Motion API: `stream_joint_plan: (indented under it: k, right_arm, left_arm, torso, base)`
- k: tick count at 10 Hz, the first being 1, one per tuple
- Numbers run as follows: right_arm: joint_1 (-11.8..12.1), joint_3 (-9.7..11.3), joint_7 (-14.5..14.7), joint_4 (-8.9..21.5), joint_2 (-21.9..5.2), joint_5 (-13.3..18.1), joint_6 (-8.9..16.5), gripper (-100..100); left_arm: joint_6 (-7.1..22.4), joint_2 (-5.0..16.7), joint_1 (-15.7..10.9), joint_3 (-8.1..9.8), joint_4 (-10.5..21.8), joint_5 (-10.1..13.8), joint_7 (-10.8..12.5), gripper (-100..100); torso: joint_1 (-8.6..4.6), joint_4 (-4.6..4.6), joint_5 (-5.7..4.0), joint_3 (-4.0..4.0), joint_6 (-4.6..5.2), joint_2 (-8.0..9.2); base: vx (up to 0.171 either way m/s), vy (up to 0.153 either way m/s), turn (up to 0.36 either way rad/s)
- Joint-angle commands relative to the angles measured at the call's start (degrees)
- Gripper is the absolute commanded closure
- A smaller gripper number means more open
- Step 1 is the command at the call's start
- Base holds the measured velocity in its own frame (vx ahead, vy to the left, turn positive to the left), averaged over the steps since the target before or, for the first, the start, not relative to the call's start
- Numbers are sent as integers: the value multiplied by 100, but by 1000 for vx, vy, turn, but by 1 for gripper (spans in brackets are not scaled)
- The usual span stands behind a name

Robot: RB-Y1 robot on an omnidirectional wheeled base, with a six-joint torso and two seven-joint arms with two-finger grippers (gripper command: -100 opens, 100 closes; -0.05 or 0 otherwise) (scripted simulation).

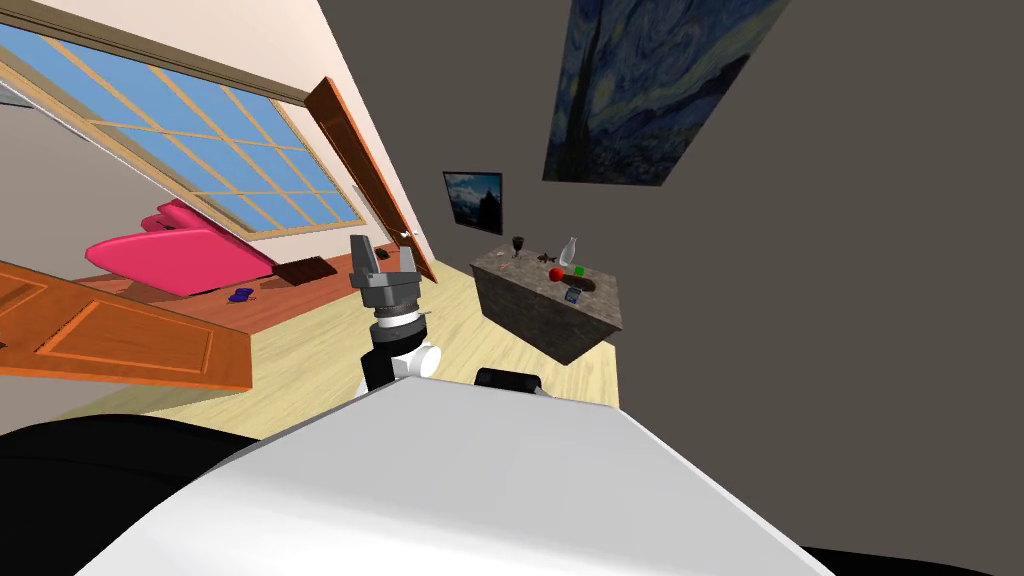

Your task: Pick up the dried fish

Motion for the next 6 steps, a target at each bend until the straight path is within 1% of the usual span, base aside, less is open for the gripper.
stream_joint_plan:
  k: [1,2,3,4,5,6]
  right_arm:
    - [74,114,22,286,-286,28,-52,-100]
    - [74,114,22,303,-415,28,-52,-100]
    - [74,114,22,303,-451,28,-52,-100]
    - [153,222,49,607,-678,68,-106,-100]
    - [153,222,49,613,-829,68,-106,-100]
    - [238,311,62,894,-1011,105,-160,-100]
  left_arm:
    - [0,0,0,0,0,0,0,0]
    - [0,0,-1,-1,0,0,0,0]
    - [0,0,0,0,0,0,0,0]
    - [0,0,0,0,0,0,0,0]
    - [0,0,-1,-1,0,0,0,0]
    - [0,0,0,0,0,0,0,0]
  torso:
    - [0,0,0,0,0,0]
    - [-2,0,1,0,-6,0]
    - [-5,-1,-1,-3,-3,-6]
    - [4,-2,1,-5,-1,-8]
    - [-2,-3,1,-8,-7,-15]
    - [-6,-4,0,-9,-2,-15]
  base:
    - [-1,-52,270]
    - [12,-64,187]
    - [12,-34,25]
    - [32,-51,273]
    - [30,-65,216]
    - [36,-90,267]
